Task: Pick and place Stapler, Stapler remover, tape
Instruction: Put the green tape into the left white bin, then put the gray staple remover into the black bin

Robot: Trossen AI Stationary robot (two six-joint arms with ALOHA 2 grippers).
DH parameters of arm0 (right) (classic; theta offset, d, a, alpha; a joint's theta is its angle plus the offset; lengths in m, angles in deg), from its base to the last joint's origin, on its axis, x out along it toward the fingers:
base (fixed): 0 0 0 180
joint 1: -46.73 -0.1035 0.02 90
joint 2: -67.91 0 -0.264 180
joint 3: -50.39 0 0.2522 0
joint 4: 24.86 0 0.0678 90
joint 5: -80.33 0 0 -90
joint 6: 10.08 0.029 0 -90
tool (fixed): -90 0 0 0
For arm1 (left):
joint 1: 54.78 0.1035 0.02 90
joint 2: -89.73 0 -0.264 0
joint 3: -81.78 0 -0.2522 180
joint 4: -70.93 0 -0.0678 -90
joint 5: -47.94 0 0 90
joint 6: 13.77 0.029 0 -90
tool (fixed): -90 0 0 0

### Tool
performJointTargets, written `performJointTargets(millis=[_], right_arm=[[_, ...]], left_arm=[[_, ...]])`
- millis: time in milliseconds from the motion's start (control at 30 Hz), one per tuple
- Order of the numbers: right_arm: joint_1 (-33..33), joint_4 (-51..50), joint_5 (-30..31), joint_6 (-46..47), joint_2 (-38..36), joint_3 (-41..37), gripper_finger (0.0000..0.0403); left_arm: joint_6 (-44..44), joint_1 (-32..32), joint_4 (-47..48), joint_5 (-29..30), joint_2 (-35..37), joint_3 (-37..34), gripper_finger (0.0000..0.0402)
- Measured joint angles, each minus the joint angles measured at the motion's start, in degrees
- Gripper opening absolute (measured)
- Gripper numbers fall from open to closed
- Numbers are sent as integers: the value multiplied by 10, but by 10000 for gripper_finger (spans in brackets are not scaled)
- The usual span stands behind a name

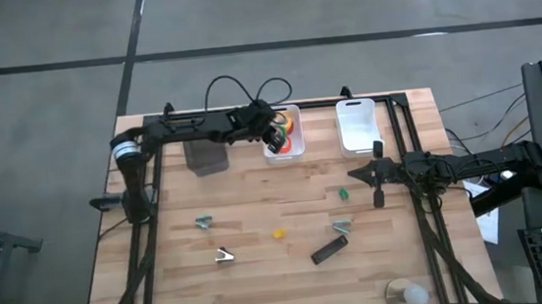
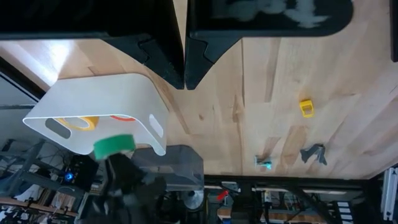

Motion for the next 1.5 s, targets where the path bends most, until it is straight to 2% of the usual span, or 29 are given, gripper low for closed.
performJointTargets(millis=[267, 467, 733, 867, 1067, 1300, 1500], right_arm=[[0, 0, 0, 0, 0, 0, 8], [0, 0, 0, 6, 0, 0, 8], [0, 0, 0, 6, 0, 0, 9], [0, 0, 0, 0, 0, 0, 8], [0, 0, 0, 2, 0, 0, 8], [0, 0, 0, 6, 0, 0, 8], [0, 0, 1, 6, 0, 0, 8]], left_arm=[[0, 0, -2, -24, -24, 18, 71], [1, 0, -2, -76, -42, 26, 79], [-2, 0, -1, -73, -52, 26, 75], [-5, 0, 2, -71, -50, 26, 91], [-17, 0, 12, -70, -50, 26, 139], [-16, -1, 48, -71, -11, 43, 185], [-8, -20, 115, -76, 74, 39, 190]])
